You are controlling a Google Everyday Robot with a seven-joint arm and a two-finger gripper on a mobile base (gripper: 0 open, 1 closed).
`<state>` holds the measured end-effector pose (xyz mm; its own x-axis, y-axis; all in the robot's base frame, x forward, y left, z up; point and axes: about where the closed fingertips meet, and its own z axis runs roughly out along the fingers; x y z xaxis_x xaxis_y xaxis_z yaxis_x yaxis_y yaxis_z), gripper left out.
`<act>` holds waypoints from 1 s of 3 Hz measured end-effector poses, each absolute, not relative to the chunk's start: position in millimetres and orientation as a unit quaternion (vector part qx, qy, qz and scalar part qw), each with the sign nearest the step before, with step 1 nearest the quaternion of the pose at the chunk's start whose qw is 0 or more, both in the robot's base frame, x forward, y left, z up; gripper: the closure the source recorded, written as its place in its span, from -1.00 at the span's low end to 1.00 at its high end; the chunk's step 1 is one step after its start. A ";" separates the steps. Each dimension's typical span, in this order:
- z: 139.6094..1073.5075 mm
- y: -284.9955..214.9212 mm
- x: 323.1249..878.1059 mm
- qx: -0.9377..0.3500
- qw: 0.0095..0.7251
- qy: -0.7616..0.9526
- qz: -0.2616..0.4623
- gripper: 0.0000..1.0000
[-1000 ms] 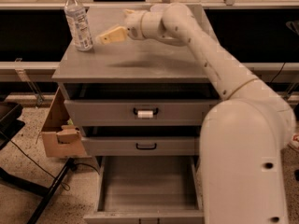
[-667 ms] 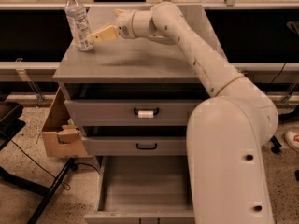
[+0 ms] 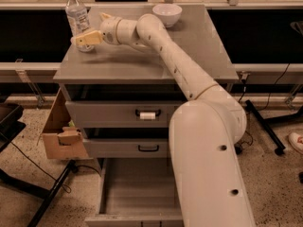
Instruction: Place blue plastic bottle into bottom drawer
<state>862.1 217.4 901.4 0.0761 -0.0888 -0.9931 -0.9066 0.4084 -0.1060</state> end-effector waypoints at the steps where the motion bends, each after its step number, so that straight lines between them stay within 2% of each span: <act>1: 902.4 226.4 863.0 -0.424 0.599 0.585 0.344 -1.00; 2: 898.7 235.8 863.9 -0.423 0.598 0.583 0.351 -0.64; 3: 893.7 242.1 866.7 -0.420 0.597 0.582 0.358 -0.17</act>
Offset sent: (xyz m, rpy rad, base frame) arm 0.0064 0.0220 -0.0055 0.0284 0.0085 0.0167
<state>866.7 242.1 893.7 0.0653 -0.0615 -0.9960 -0.9171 0.3897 -0.0842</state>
